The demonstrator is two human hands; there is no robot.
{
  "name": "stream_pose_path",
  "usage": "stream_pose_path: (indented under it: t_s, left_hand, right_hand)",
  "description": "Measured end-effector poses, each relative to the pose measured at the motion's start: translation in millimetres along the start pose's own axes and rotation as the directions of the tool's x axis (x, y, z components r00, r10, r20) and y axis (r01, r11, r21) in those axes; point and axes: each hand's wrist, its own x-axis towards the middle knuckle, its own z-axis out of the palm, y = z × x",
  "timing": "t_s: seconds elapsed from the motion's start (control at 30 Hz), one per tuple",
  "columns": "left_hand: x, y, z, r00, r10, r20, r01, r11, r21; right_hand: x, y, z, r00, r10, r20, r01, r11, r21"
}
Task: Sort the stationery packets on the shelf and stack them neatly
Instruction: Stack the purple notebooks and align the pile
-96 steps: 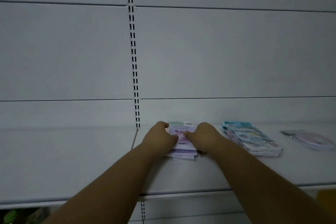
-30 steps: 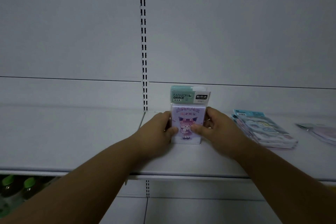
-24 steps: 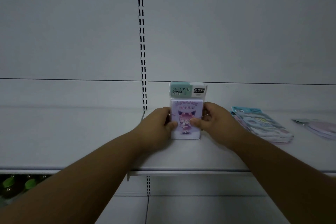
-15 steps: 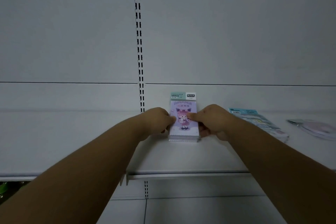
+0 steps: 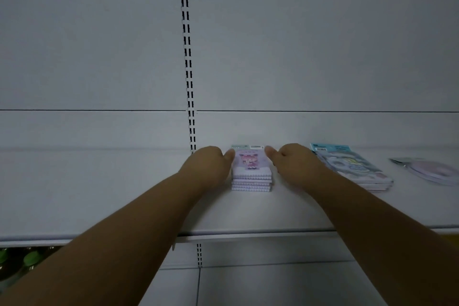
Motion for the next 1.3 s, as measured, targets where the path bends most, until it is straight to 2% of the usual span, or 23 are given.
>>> stream_pose_path:
  t_s: [0.1, 0.2, 0.3, 0.57, 0.83, 1.13, 1.3]
  left_hand:
    - [-18, -11, 0, 0.995, 0.095, 0.007, -0.095, 0.995, 0.03]
    - [-29, -15, 3, 0.981, 0.189, 0.047, -0.194, 0.969, 0.154]
    - [-32, -16, 6, 0.971, 0.237, -0.021, -0.232, 0.962, 0.143]
    - [-34, -20, 16, 0.957, 0.268, -0.114, -0.254, 0.959, 0.124]
    - [-33, -17, 16, 0.965, 0.245, -0.093, -0.23, 0.962, 0.146]
    - [-36, -18, 17, 0.95, 0.291, -0.114, -0.275, 0.952, 0.135]
    - [-35, -20, 14, 0.95, 0.305, -0.071, -0.296, 0.948, 0.114]
  right_hand:
    - [-26, 14, -7, 0.984, -0.175, 0.046, 0.177, 0.983, -0.052]
    - [-38, 19, -2, 0.949, -0.294, 0.117, 0.306, 0.947, -0.099]
    - [-41, 16, 3, 0.928, -0.364, 0.076, 0.37, 0.922, -0.111]
    - [-44, 18, 6, 0.93, -0.368, 0.023, 0.368, 0.922, -0.122]
    - [-42, 21, 8, 0.923, -0.383, 0.024, 0.383, 0.914, -0.136]
    - [-39, 24, 12, 0.932, -0.361, 0.032, 0.362, 0.927, -0.099]
    - [-40, 23, 11, 0.932, -0.359, 0.045, 0.362, 0.926, -0.109]
